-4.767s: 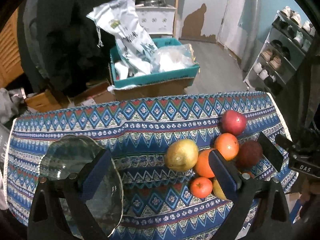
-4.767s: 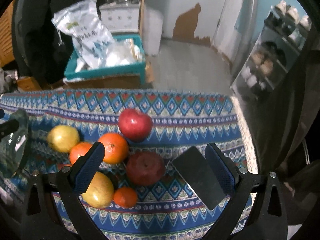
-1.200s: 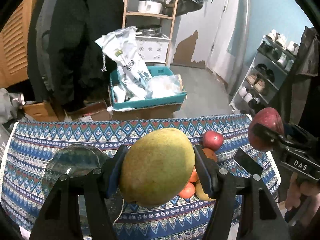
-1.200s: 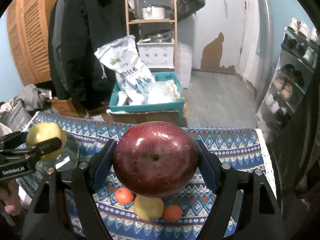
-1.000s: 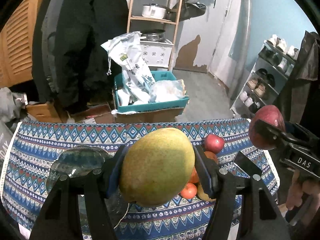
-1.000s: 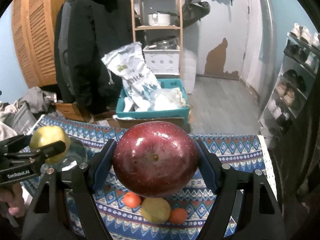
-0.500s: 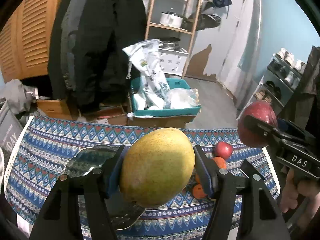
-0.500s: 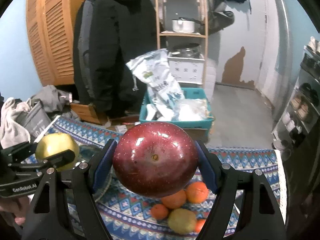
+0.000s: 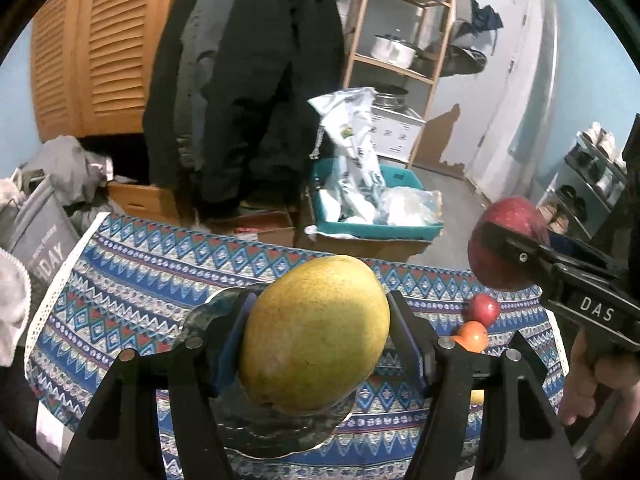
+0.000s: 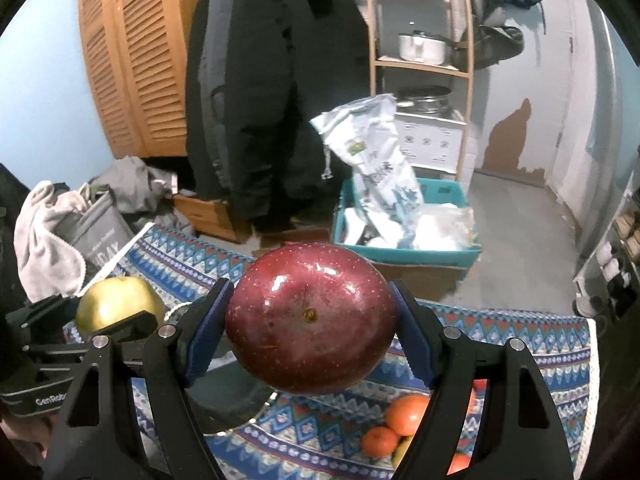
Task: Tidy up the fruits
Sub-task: 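Lower the mango into the glass bowl with the left tool while the right tool lowers the apple in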
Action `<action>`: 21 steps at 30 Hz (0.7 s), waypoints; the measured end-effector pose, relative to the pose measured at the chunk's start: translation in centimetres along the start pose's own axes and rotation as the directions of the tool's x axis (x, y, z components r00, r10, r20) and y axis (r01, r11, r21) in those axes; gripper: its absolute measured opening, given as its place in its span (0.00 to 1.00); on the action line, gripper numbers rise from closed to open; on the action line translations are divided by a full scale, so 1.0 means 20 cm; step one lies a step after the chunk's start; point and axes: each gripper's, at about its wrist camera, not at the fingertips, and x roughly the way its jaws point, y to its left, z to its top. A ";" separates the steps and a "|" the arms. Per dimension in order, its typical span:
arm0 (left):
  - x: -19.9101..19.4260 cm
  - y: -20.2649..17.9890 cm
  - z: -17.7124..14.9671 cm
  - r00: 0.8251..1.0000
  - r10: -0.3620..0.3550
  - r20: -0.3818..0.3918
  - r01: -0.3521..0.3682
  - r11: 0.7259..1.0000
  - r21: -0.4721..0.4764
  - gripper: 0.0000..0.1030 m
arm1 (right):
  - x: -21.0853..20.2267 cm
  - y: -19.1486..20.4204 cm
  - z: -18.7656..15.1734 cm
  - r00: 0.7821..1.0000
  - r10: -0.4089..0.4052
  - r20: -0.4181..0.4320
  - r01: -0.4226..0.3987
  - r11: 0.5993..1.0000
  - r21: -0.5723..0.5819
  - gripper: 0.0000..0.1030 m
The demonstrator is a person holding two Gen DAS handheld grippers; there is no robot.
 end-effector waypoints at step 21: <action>0.31 0.41 -0.23 0.977 0.085 -0.195 -0.105 0.989 -0.099 0.65 | 0.65 0.30 -0.18 0.951 0.111 -0.287 -0.123 0.992 -0.022 0.75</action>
